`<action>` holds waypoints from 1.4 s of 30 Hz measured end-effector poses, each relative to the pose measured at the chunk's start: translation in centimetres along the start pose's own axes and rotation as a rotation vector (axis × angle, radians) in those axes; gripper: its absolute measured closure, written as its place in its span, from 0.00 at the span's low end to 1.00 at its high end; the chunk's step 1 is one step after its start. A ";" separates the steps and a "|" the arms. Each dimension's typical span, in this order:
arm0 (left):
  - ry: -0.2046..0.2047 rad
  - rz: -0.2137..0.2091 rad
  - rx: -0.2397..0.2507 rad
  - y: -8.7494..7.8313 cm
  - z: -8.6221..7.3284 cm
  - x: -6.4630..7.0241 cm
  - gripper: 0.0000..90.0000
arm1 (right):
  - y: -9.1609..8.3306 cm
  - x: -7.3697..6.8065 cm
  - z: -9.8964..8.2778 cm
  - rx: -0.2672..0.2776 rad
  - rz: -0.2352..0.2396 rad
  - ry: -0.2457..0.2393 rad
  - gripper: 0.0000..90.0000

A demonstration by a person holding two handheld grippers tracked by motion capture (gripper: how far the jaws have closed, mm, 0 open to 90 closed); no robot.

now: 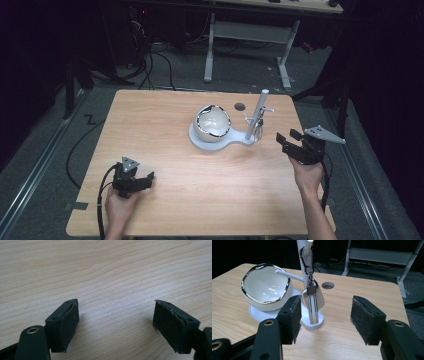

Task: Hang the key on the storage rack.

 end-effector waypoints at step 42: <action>0.000 0.000 0.000 0.0 0.0 0.0 0.24 | -3.7 1.3 -2.8 0.027 -0.002 0.026 0.50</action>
Point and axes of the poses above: each handheld gripper's, and its own axes: y roughly forward along the jaws, z roughly out of its top, x roughly to its right, the point moved 1 cm from there along y, roughly forward along the jaws, and after that the axes turned 14 degrees about y, right-handed, at the moved point
